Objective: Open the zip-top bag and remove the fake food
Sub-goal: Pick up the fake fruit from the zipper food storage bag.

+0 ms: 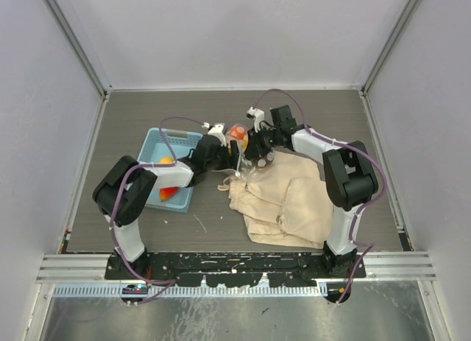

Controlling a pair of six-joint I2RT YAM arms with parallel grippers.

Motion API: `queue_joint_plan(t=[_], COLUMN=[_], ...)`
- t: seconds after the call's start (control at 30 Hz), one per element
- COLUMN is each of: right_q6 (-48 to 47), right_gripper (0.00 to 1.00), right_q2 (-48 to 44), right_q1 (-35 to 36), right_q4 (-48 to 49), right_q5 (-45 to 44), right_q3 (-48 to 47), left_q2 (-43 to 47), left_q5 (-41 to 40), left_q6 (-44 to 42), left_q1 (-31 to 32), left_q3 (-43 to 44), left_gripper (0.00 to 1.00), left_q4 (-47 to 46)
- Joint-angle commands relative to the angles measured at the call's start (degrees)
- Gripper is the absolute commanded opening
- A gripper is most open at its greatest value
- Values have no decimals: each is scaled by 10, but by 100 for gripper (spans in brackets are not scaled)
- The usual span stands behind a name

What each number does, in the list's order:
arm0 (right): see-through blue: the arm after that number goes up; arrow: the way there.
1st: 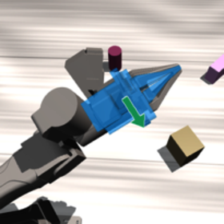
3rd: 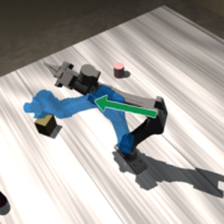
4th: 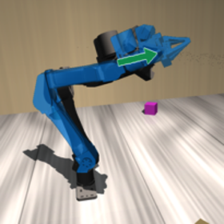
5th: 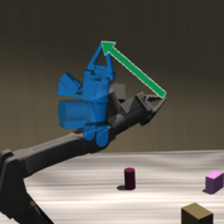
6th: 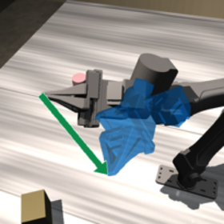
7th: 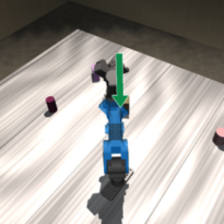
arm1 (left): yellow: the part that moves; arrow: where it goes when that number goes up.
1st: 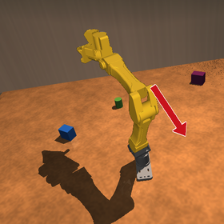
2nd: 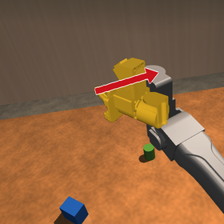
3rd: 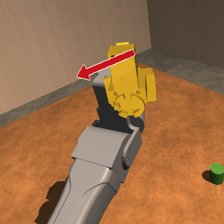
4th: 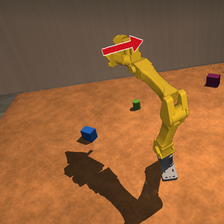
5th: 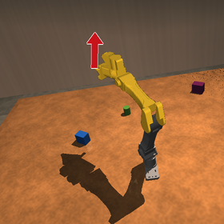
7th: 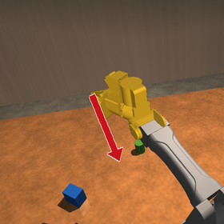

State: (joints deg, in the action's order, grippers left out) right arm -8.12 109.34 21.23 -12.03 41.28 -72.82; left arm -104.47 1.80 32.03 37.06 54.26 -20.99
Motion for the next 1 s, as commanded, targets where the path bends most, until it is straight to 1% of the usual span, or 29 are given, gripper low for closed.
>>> queue_joint_plan(t=[0.0, 0.07, 0.17, 0.3, 0.53, 0.8, 0.97], right_q6=[-4, -5, -10, -20, -33, -63, -86], right_gripper=[19, 19, 19, 19, 19, 20, 20], right_q2=[-2, -2, -5, -22, -64, -119, -146], right_q1=[7, 6, 2, -9, -43, -45, -44], right_q4=[5, 5, -1, -13, -22, -22, -19], right_q5=[68, 75, 82, 87, 117, 113, 132], right_q3=[-12, -11, -10, -10, 7, 26, 41], left_q2=[14, 28, 55, 92, 162, 218, 236], left_q5=[24, 30, 37, 49, 43, 29, 38], left_q6=[-11, -15, -18, -14, -6, 9, 32], left_q1=[-3, -3, -3, -3, -3, -3, -3], left_q3=[-8, -18, -33, -50, -89, -110, -121], left_gripper=[61, 51, 40, 32, 28, 27, 27], left_q4=[-89, -90, -81, -52, -3, 44, 53])
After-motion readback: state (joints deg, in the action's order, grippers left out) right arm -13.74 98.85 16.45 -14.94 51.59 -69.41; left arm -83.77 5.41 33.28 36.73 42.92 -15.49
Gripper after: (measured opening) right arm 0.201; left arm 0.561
